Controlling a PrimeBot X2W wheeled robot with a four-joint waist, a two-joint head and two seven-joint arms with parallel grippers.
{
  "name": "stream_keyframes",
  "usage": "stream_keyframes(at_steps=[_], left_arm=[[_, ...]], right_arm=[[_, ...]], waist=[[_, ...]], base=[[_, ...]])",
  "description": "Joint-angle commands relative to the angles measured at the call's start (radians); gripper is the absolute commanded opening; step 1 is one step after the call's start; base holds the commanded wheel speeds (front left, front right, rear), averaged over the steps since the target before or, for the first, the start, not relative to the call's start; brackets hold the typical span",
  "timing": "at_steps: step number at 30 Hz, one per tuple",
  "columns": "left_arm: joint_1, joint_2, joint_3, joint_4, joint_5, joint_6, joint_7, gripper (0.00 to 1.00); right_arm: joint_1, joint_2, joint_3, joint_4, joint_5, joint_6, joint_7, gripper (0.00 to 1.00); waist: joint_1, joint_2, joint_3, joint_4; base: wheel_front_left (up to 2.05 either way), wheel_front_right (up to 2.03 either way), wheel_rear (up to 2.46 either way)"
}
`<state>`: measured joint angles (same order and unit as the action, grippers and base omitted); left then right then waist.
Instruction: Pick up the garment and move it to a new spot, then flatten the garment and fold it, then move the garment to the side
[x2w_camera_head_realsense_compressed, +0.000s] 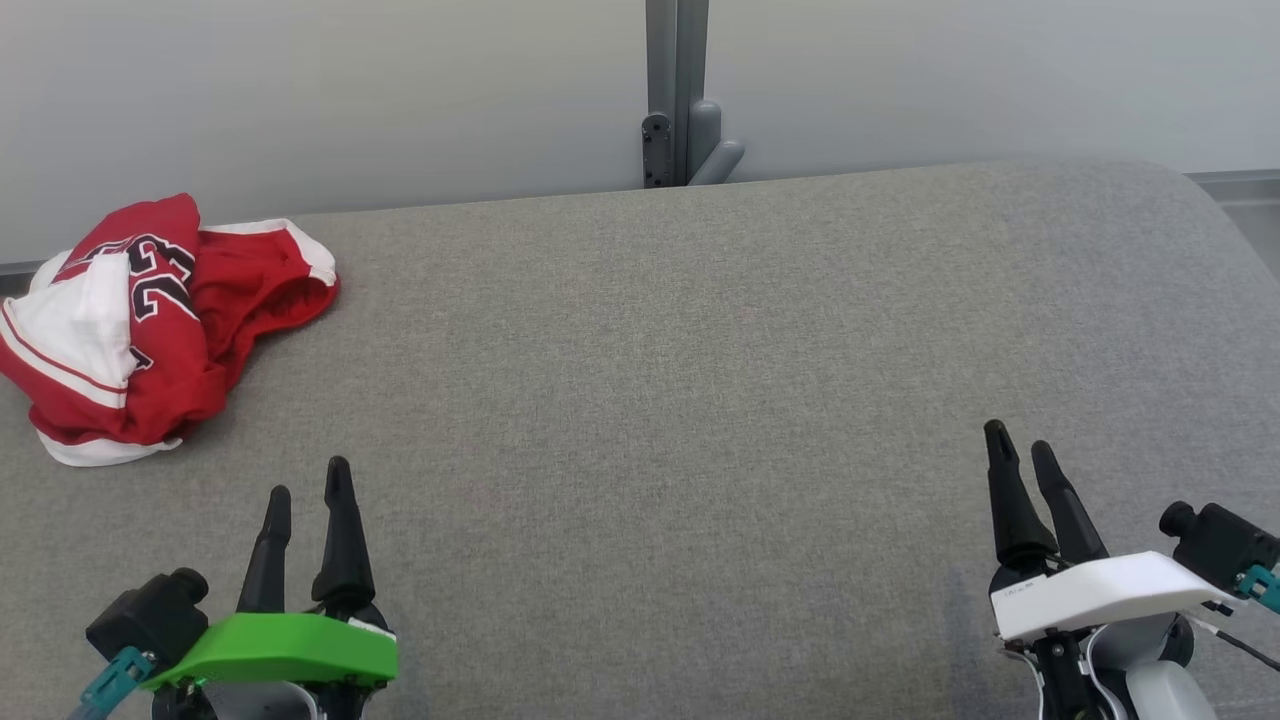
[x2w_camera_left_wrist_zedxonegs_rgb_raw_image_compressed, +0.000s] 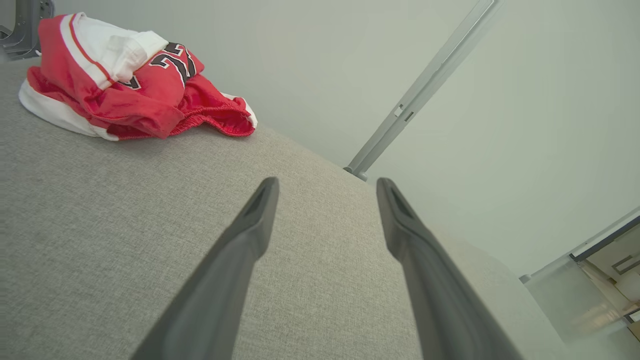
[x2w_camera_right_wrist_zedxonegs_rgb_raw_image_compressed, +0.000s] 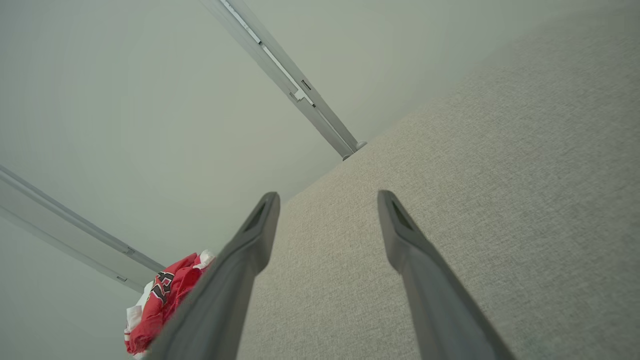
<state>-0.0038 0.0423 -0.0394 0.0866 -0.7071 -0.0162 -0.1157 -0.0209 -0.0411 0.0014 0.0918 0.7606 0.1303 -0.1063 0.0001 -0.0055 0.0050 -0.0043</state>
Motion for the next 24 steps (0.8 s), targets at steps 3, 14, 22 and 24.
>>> stream_keyframes(at_steps=[3, 14, 22, 24], left_arm=[[0.013, 0.007, -0.005, -0.016, 0.087, 0.007, -0.02, 1.0], [0.031, 0.008, -0.017, -0.007, 0.214, 0.025, -0.048, 1.0], [0.037, 0.009, -0.019, 0.004, 0.284, 0.033, -0.064, 1.0], [0.038, 0.009, -0.021, 0.007, 0.305, 0.034, -0.069, 1.0]], right_arm=[[0.002, -0.007, 0.013, -0.016, -0.082, 0.0, -0.021, 1.0], [0.003, -0.008, 0.039, -0.02, -0.22, 0.0, -0.051, 1.0], [0.0, -0.009, 0.051, -0.022, -0.29, 0.0, -0.069, 1.0], [-0.001, -0.009, 0.055, -0.023, -0.31, 0.0, -0.075, 1.0]], waist=[[-0.0001, 0.0026, 0.0, -0.001], [-0.0001, 0.0031, 0.002, -0.001], [-0.0001, 0.0034, 0.003, 0.0], [-0.0001, 0.0035, 0.004, 0.001]], base=[[0.0, 0.0, 0.0], [0.0, 0.0, 0.0], [0.0, 0.0, 0.0], [0.0, 0.0, 0.0]])
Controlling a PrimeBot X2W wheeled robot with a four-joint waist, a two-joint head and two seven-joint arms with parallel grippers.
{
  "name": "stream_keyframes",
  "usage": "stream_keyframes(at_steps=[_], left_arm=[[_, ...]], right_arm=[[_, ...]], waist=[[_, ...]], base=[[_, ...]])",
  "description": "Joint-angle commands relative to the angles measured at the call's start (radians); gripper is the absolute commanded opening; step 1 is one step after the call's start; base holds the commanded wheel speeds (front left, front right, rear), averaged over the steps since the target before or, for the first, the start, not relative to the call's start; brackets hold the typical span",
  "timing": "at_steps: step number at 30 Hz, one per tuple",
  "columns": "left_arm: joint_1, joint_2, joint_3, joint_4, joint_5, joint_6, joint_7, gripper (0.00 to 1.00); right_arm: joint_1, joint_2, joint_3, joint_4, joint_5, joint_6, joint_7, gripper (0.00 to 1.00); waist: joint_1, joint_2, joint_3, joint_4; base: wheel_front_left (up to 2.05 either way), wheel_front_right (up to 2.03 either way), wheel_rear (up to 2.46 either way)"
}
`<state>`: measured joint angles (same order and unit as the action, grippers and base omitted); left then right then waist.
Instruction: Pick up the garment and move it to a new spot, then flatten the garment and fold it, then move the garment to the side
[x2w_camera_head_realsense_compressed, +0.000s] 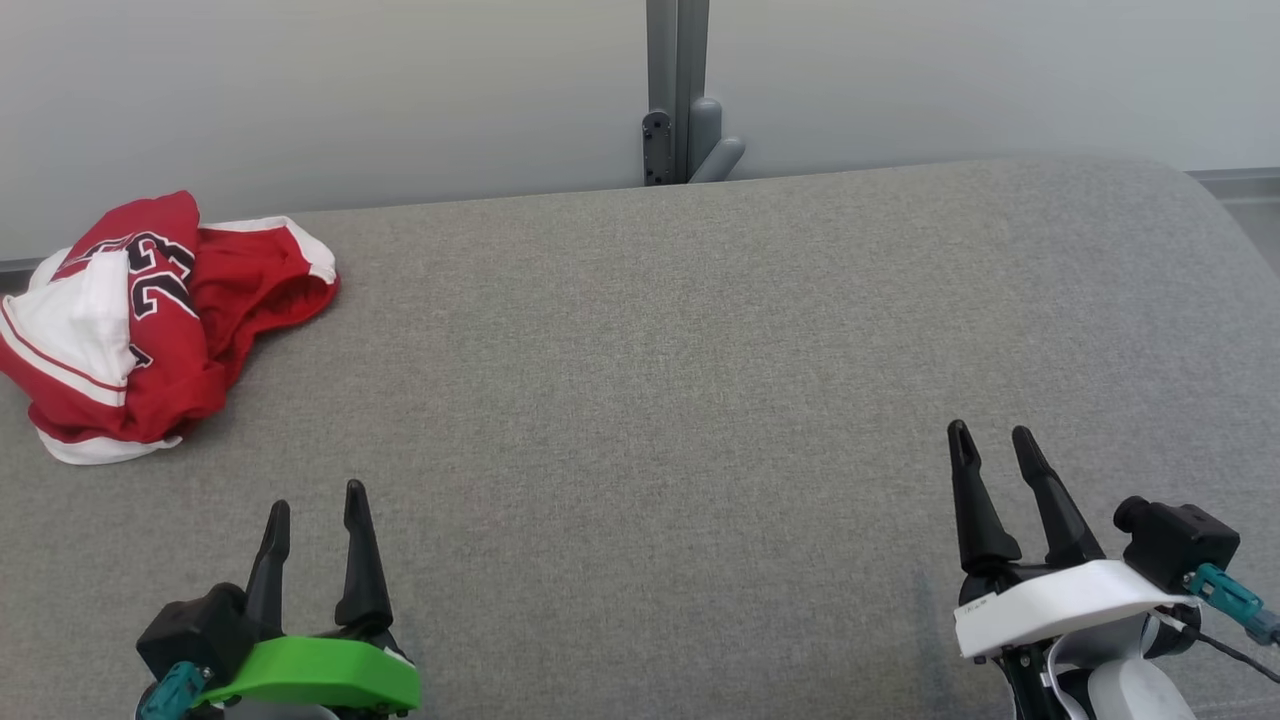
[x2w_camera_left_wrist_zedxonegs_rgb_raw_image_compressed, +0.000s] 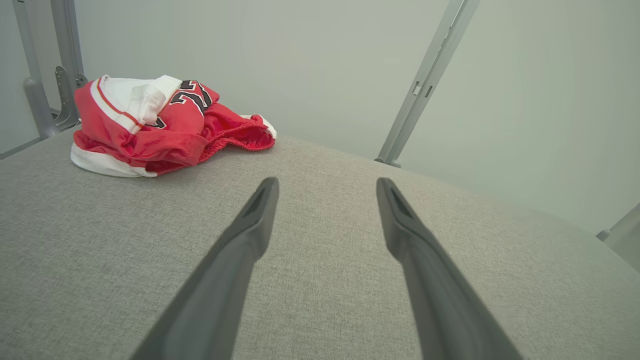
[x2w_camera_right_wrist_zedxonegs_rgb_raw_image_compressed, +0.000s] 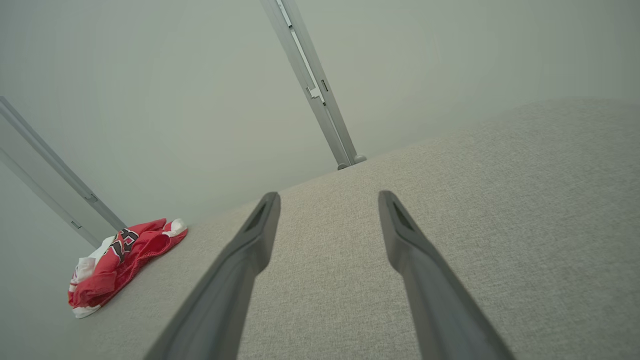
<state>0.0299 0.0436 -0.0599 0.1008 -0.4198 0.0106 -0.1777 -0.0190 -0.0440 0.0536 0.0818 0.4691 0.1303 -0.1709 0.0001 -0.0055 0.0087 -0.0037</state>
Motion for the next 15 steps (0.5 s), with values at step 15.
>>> stream_keyframes(at_steps=[15], left_arm=[[0.009, 0.009, -0.009, 0.015, 0.148, 0.01, -0.04, 1.0]], right_arm=[[-0.008, -0.007, 0.029, -0.02, -0.148, 0.001, -0.045, 1.0]], waist=[[0.0, 0.0042, 0.004, 0.001]], base=[[0.0, 0.0, 0.0]])
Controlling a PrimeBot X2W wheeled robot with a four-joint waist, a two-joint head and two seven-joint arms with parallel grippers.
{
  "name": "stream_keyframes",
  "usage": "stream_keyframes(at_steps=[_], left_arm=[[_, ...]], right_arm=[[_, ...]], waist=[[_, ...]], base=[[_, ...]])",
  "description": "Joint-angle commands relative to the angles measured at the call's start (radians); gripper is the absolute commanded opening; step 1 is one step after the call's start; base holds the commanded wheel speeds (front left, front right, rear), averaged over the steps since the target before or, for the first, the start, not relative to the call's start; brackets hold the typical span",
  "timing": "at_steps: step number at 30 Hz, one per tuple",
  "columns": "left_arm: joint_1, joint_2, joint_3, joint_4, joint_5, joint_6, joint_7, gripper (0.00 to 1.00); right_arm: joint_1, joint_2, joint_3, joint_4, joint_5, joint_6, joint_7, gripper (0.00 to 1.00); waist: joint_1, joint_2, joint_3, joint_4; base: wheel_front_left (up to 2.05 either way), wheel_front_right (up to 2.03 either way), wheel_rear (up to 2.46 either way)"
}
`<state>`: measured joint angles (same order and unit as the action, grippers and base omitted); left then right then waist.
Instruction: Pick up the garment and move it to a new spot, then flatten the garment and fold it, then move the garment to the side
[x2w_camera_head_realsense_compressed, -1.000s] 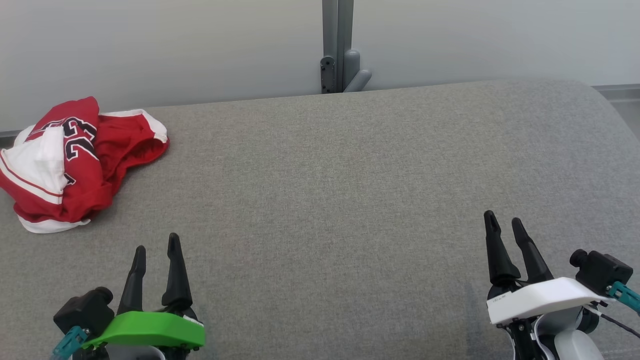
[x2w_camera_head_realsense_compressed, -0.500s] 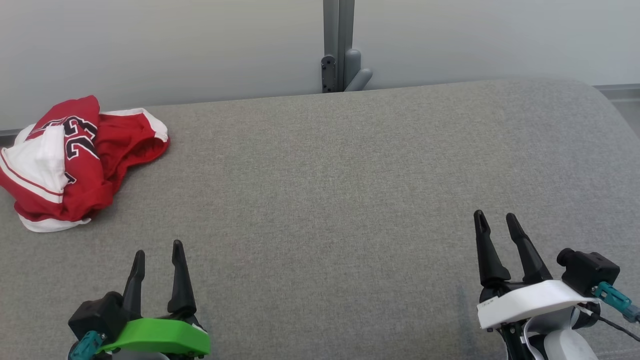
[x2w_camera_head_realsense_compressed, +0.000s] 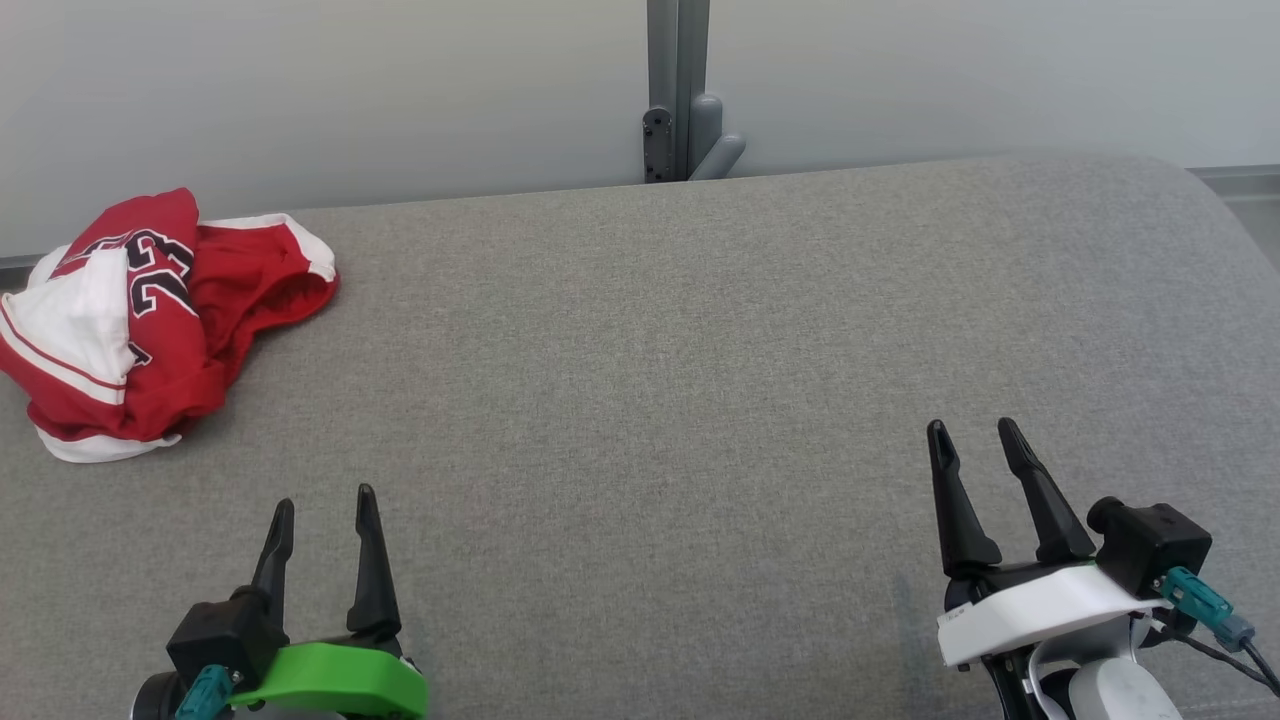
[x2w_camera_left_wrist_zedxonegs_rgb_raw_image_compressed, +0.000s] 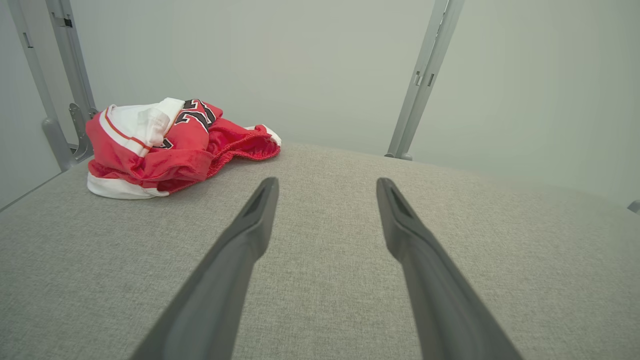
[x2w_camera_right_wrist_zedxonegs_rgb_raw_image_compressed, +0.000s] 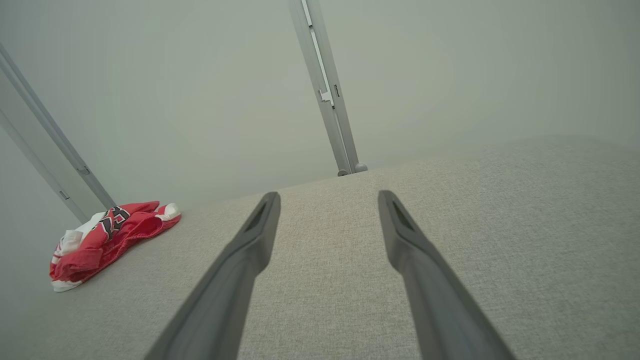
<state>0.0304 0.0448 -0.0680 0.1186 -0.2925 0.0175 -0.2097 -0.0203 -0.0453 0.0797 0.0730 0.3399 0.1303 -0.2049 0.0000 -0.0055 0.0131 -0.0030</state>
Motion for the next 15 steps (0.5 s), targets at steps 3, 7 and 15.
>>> stream_keyframes(at_steps=[3, 7, 15], left_arm=[[0.009, 0.008, -0.002, 0.005, 0.037, 0.003, -0.014, 1.0], [0.012, 0.008, -0.003, 0.013, 0.06, 0.004, -0.021, 1.0], [0.018, 0.008, -0.01, 0.024, 0.102, 0.01, -0.035, 1.0]], right_arm=[[-0.009, -0.006, 0.006, -0.01, -0.041, 0.0, -0.016, 1.0], [-0.009, -0.006, 0.011, -0.011, -0.073, 0.0, -0.024, 1.0], [-0.007, -0.006, 0.021, 0.0, -0.128, 0.001, -0.04, 1.0]], waist=[[0.0, 0.0043, 0.0, 0.0], [0.0, 0.0045, 0.001, 0.0], [0.0, 0.0049, 0.003, 0.0]], base=[[0.0, 0.0, 0.0], [0.0, 0.0, 0.0], [0.0, 0.0, 0.0]])
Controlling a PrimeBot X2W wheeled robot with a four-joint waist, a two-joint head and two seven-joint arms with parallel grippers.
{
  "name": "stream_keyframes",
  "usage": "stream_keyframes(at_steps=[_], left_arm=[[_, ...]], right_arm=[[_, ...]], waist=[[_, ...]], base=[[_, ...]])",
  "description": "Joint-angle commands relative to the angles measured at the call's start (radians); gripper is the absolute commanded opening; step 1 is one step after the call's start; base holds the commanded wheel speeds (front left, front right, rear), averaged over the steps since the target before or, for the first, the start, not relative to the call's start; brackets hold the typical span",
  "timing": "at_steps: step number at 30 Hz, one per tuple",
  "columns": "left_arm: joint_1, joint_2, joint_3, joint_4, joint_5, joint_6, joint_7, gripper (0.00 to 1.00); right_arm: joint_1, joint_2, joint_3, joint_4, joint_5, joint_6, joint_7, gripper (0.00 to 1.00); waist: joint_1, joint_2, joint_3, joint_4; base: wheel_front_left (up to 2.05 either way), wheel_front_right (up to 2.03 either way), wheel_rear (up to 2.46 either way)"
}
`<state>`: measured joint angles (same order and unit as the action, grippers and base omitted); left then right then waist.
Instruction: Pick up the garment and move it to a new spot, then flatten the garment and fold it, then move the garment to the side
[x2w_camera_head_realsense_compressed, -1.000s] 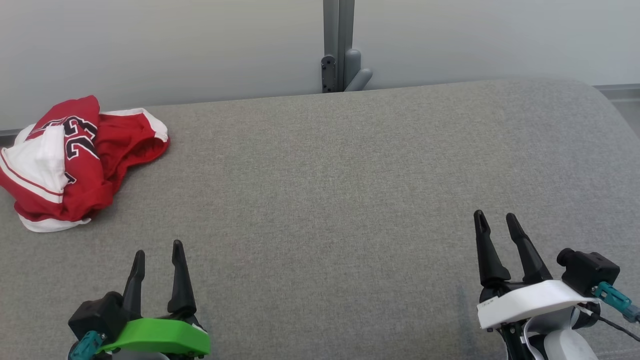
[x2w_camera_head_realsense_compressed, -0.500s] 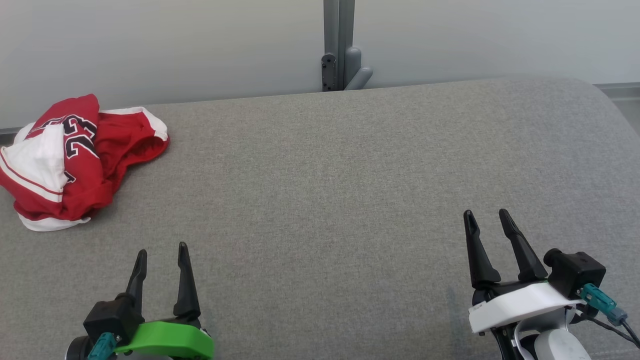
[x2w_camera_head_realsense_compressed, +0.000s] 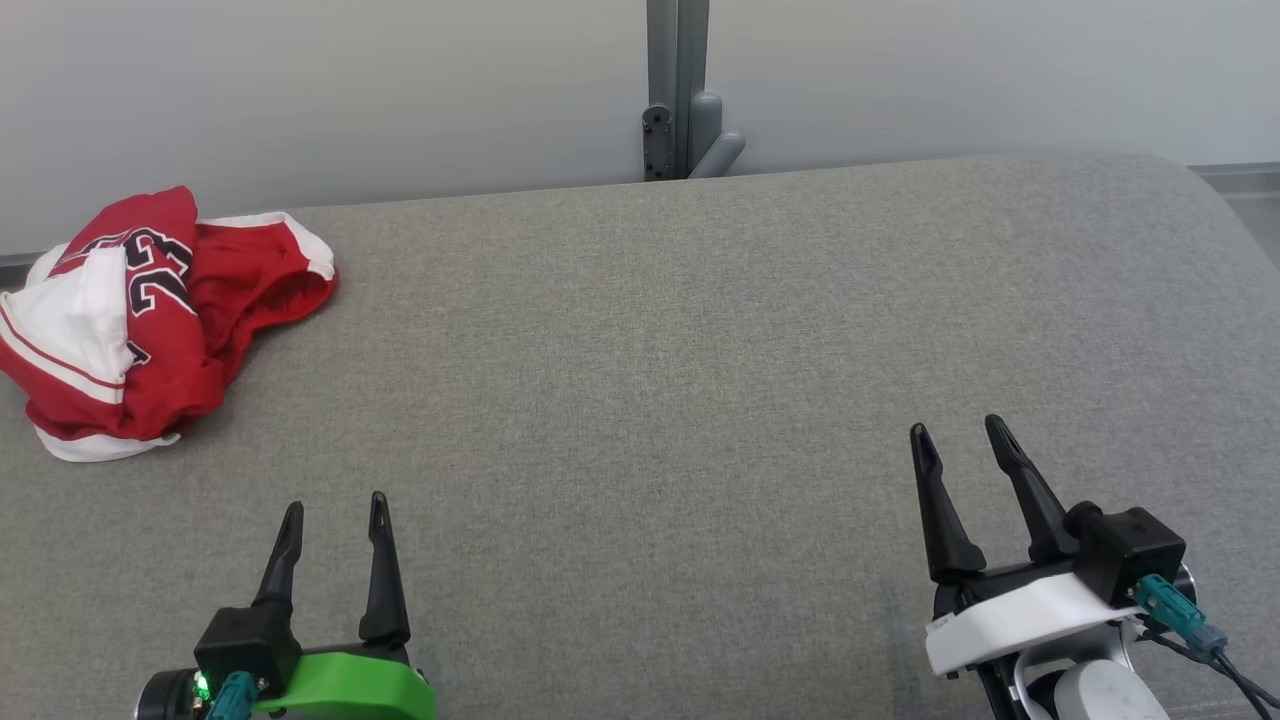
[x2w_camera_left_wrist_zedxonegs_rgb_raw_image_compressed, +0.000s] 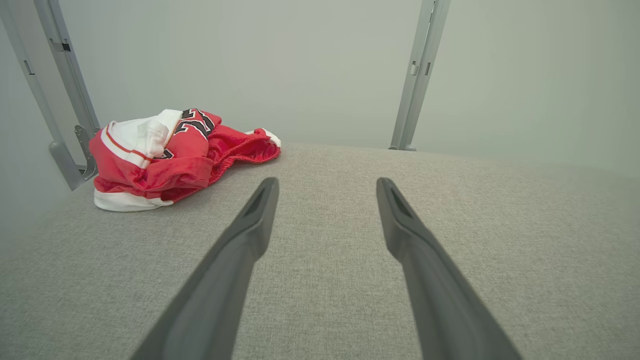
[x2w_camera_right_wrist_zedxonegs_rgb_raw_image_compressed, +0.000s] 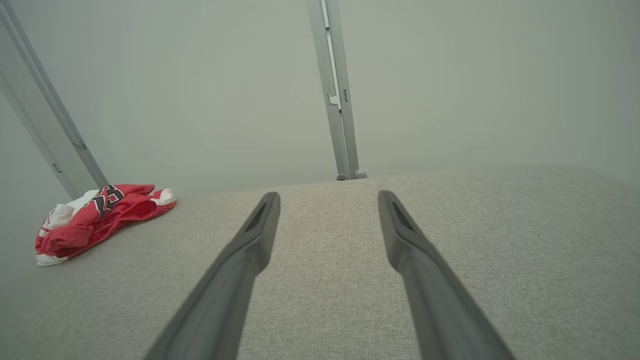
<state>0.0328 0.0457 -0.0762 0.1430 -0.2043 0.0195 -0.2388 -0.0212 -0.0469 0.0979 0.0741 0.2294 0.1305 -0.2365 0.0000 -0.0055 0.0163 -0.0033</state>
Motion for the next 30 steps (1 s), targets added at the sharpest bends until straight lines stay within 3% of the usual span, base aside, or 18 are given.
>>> stream_keyframes(at_steps=[1, 14, 30], left_arm=[[0.016, 0.007, -0.002, 0.0, 0.02, 0.008, -0.009, 1.0], [0.024, 0.008, -0.003, 0.008, 0.073, 0.016, -0.03, 1.0], [0.027, 0.008, -0.005, 0.006, 0.061, 0.019, -0.026, 1.0]], right_arm=[[-0.006, -0.005, 0.004, 0.0, -0.025, 0.0, -0.009, 1.0], [-0.002, -0.005, 0.015, 0.005, -0.101, 0.0, -0.033, 1.0], [0.0, -0.005, 0.005, 0.013, -0.088, 0.0, -0.03, 1.0]], waist=[[0.0, 0.0049, 0.0, 0.0], [0.0, 0.0055, 0.002, -0.001], [0.0, 0.0055, 0.004, 0.001]], base=[[0.0, 0.0, 0.0], [0.0, 0.0, 0.0], [0.0, 0.0, 0.0]])
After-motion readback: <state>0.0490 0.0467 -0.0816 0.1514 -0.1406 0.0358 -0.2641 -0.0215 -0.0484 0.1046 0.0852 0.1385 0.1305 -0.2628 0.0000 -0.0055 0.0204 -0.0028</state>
